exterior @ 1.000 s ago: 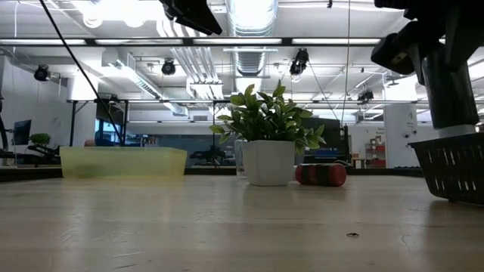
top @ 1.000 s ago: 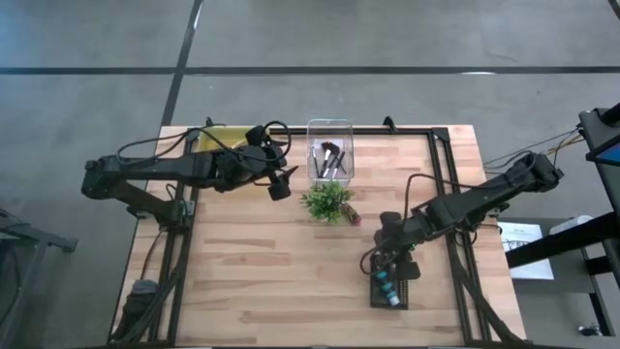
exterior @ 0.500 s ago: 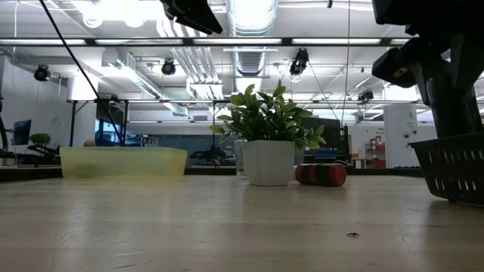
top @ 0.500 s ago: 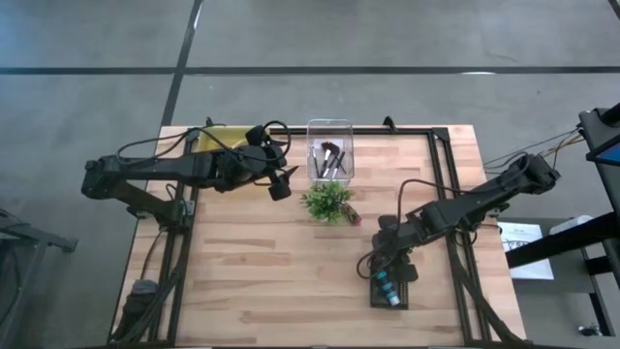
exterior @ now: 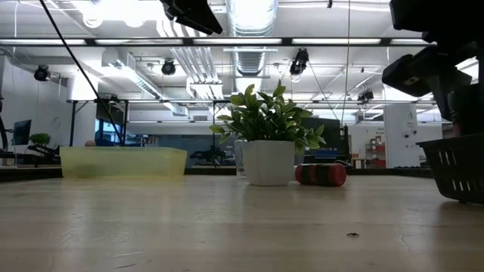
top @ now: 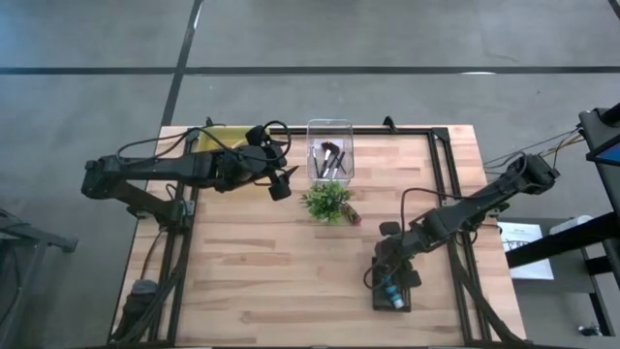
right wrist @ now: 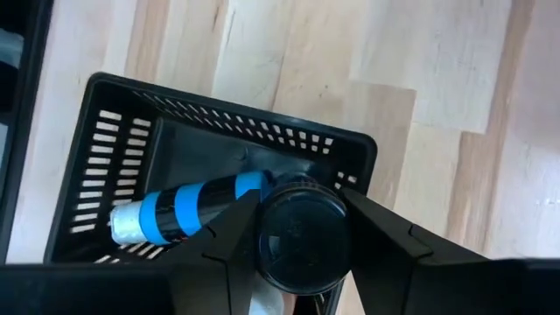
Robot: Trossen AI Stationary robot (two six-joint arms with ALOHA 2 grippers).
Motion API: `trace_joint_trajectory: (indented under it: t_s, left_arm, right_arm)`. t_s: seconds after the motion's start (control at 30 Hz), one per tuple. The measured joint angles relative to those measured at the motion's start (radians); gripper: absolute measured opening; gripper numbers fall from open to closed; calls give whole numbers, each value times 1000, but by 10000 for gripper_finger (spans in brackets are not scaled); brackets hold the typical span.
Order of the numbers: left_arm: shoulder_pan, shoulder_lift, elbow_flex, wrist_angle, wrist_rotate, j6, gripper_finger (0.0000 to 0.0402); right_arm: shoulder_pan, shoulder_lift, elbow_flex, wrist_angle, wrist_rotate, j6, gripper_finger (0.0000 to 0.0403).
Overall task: Pick & Place Paint Supplies
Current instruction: Put the black acrylic craft paint bottle into the black bin
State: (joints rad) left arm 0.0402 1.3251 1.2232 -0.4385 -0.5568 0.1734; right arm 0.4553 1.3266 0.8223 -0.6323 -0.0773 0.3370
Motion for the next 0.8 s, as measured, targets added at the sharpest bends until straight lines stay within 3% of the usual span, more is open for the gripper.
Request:
trace_joint_trajectory:
  t_s: [0.63,0.8]
  left_arm:
    - [0,0,0,0,0,0,325]
    - [0,0,0,0,0,0,325]
  right_arm:
    - [6,-5,0,41,-36,-3,150]
    - [6,-5,1,53,-37,10,187]
